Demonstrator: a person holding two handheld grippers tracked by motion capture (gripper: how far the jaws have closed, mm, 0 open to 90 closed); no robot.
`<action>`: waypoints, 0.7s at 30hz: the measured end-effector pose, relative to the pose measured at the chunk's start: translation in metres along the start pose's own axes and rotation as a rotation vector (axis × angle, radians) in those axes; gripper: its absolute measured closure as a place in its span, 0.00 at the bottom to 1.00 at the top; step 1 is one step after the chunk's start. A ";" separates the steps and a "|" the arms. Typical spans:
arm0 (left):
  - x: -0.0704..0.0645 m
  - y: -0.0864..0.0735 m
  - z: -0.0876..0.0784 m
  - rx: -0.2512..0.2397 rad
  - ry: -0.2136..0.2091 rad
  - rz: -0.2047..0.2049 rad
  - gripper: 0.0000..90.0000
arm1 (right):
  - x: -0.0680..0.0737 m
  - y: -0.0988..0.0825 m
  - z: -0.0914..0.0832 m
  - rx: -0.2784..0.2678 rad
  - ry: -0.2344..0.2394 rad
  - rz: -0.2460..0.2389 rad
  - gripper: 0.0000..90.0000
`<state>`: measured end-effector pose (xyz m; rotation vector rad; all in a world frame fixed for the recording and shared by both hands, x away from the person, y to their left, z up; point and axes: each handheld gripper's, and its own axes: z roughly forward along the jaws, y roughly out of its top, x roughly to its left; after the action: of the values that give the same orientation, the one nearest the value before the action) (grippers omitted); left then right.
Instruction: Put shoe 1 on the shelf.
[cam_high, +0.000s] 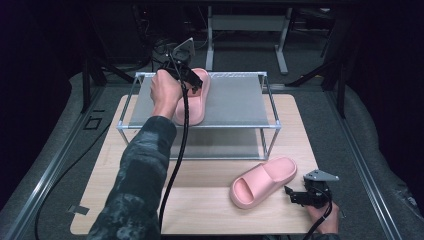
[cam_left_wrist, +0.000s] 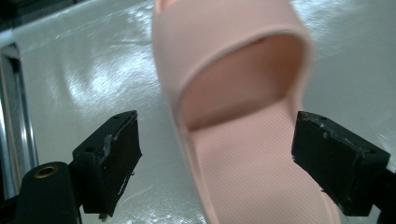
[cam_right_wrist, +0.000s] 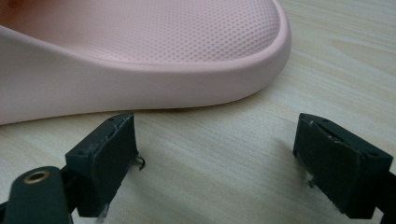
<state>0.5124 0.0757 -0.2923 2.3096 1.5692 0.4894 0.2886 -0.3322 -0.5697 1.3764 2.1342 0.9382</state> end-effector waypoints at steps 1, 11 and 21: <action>0.000 -0.003 -0.002 -0.007 -0.017 0.017 0.16 | 0.000 0.000 0.000 0.003 0.000 -0.002 0.14; 0.013 -0.036 -0.020 -0.028 -0.131 0.112 0.08 | 0.000 0.000 0.000 0.003 0.000 -0.002 0.14; 0.015 -0.084 -0.029 -0.074 -0.202 0.197 0.04 | -0.001 0.000 0.000 0.004 0.002 -0.004 0.14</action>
<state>0.4353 0.1208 -0.3006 2.3845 1.2185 0.3401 0.2890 -0.3327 -0.5694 1.3738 2.1407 0.9348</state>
